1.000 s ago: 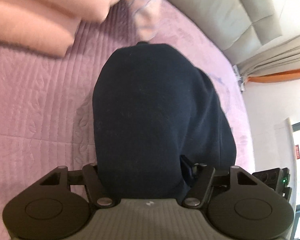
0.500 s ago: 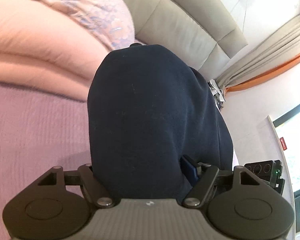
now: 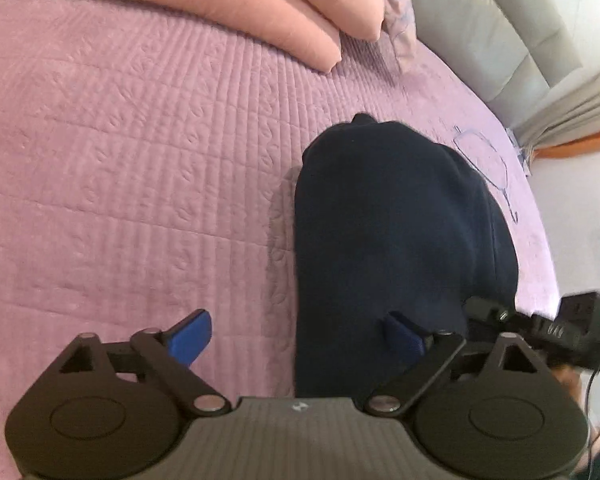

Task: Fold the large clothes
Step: 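Open both tools and withdraw them from the folded hoodie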

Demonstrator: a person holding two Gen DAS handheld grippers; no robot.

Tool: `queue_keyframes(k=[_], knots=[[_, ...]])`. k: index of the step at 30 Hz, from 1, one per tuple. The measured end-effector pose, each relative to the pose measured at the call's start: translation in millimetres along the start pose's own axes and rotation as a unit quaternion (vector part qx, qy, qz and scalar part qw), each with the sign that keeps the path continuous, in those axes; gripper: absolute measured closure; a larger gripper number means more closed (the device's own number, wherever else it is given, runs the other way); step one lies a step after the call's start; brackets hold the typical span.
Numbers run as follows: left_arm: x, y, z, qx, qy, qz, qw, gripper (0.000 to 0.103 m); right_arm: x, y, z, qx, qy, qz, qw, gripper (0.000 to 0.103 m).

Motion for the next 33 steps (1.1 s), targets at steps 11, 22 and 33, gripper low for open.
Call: queue_keyframes(k=[11,22,33], knots=[[5,-71,97,0.105,-0.052,-0.006,0.9931,0.003,17,111,80,-0.309,-0.029,-0.061,0.949,0.021],[69,-33,99,0.025,-0.022,0.012,0.9994,0.003,61,14,135,-0.19,-0.013,-0.12,0.974,0.015],[-42,-87,-16,0.236,-0.006,-0.04,0.9708,0.004,-15,125,-14,-0.483,0.05,0.022,0.874,0.007]])
Point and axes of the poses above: each gripper's, at about its wrist camera, not at the fingertips, and x roughly the way its jaws point, y to its left, z to its top, the point moved 10 cm from there along x, roughly the way its jaws point, and after that the axes turned 2 degrees about x, right-handed, at the moved point
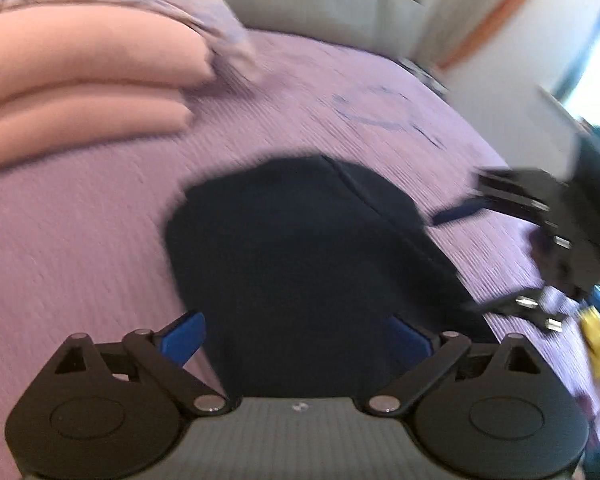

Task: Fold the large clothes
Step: 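Open both tools and withdraw them from the folded hoodie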

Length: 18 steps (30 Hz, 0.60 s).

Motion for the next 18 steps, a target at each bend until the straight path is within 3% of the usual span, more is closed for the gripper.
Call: queue_keyframes(k=[4,6,11,14,16,18], knots=[[19,-13,-47,-0.015,0.045,-0.004,0.9989,0.004,27,6,-29,0.013,0.045,-0.039,0.998,0.006],[36,-9,-75,-0.021,0.082,0.024,0.9961,0.0,33,1,-50,0.006,0.074,-0.068,0.995,0.006],[40,3,-95,-0.102,0.089,0.018,0.9906,0.0,39,-17,-99,0.074,0.13,-0.087,0.985,0.007],[20,-8,-95,-0.078,0.081,0.071,0.9911,0.0,23,-37,-107,0.206,0.116,-0.073,0.969,0.006],[5,-15,-94,-0.072,0.084,0.108,0.988,0.0,9,-37,-102,0.207,0.113,-0.099,0.967,0.006],[-16,-20,-93,-0.085,0.084,0.159,0.9799,0.0,-8,-35,-93,0.182,0.127,-0.155,0.963,0.008]])
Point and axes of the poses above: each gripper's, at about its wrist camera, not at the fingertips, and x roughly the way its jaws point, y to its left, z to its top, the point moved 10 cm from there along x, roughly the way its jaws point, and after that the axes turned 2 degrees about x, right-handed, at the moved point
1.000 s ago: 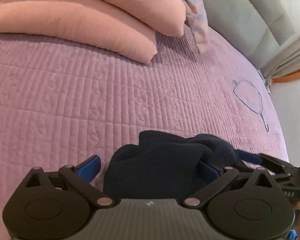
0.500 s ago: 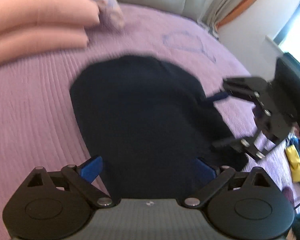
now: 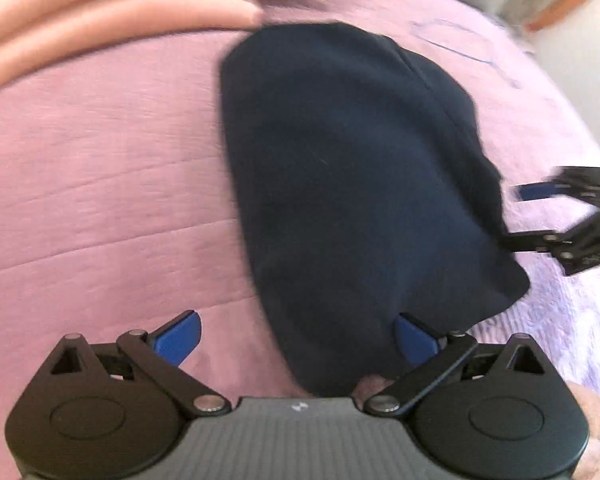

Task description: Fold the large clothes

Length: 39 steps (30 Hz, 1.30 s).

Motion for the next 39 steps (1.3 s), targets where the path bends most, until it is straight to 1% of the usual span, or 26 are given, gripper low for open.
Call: queue_keyframes(k=[1,2,3,4,6,7,8,10,11,13,15,19,20,21,23,26,31,39], knots=[[-4,0,3,-0.01,-0.002,0.016,0.9998,0.0,-14,0,5,0.005,-0.005,-0.023,1.0,0.008],[-15,1,3,-0.021,0.0,0.034,0.9992,0.0,-35,1,10,0.024,-0.022,-0.021,0.999,0.008],[-29,0,5,-0.033,-0.006,0.053,0.998,0.0,-63,3,13,0.05,-0.05,-0.004,0.997,0.007],[-40,-2,12,-0.047,-0.018,0.065,0.9966,0.0,-91,7,23,0.087,-0.085,0.014,0.993,0.006],[-67,-7,16,-0.075,-0.033,0.081,0.9933,0.0,-133,12,34,0.145,-0.127,0.02,0.981,0.002],[-80,-10,17,-0.086,-0.039,0.09,0.9915,0.0,-149,15,39,0.165,-0.14,0.015,0.976,0.001],[-89,-14,19,-0.09,-0.043,0.102,0.9898,0.0,-160,19,43,0.175,-0.144,0.005,0.974,0.001],[-104,-20,22,-0.093,-0.048,0.129,0.9861,0.0,-171,28,43,0.171,-0.136,-0.017,0.976,0.001],[-113,-24,23,-0.095,-0.053,0.143,0.9838,0.0,-173,33,43,0.161,-0.126,-0.034,0.978,0.001],[-123,-28,23,-0.103,-0.06,0.149,0.9816,0.0,-178,43,36,0.138,-0.107,-0.05,0.983,0.001],[-129,-34,20,-0.115,-0.06,0.143,0.9811,0.0,-181,51,26,0.143,-0.098,-0.043,0.984,0.001],[-131,-46,10,-0.137,-0.053,0.139,0.9793,0.0,-167,63,5,0.175,-0.076,-0.014,0.981,0.001],[-129,-47,7,-0.142,-0.052,0.137,0.9789,0.0,-165,64,1,0.18,-0.072,-0.011,0.981,0.001],[-127,-49,6,-0.146,-0.052,0.136,0.9786,0.0,-176,70,-10,0.183,-0.069,-0.011,0.981,0.001],[-123,-54,1,-0.148,-0.05,0.128,0.9793,0.0,-171,71,-17,0.187,-0.056,-0.014,0.981,0.001],[-119,-61,-4,-0.148,-0.047,0.125,0.9798,0.0,-165,70,-20,0.194,-0.051,-0.015,0.98,0.001],[-114,-65,-7,-0.14,-0.044,0.147,0.9782,0.0,-157,70,-19,0.196,-0.043,-0.011,0.98,0.001],[-118,-64,-6,-0.136,-0.052,0.157,0.9768,0.0,-155,74,-21,0.193,-0.037,-0.008,0.981,0.001]])
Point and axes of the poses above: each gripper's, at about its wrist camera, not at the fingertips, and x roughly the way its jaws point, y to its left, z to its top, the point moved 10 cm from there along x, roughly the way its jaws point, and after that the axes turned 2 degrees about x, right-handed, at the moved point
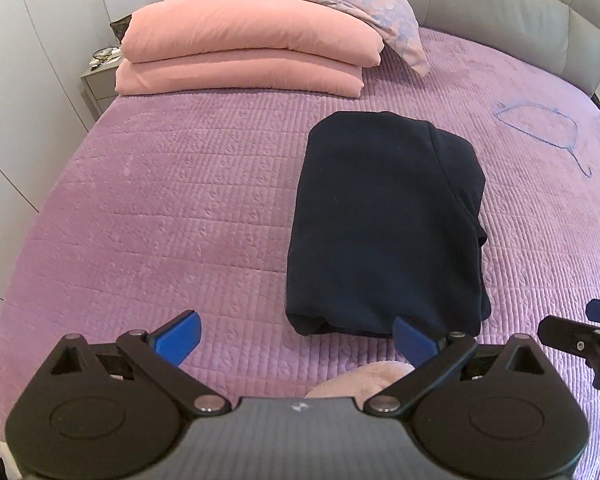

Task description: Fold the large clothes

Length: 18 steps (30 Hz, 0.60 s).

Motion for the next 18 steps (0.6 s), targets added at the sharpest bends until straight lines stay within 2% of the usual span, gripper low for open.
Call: queue_keyframes(k=[9,16,18], knots=[[-1.6,2.0,-0.3,-0.003,-0.003,0.004,1.0,0.0,-0.5,2.8,-2.1,-0.005,0.004,0.0,1.0,0.001],[-3.7,0.5,-0.2,-0.021,0.0,-0.022,0.9995,0.0,0.1,5.3,-2.8,-0.005,0.004,0.002,1.0,0.001],[-3.9,2.2,0.2,-0.018,-0.002,-0.018,0.9997,0.0,0.7,6.1,-3.7,-0.005,0.005,0.003,1.0,0.001]])
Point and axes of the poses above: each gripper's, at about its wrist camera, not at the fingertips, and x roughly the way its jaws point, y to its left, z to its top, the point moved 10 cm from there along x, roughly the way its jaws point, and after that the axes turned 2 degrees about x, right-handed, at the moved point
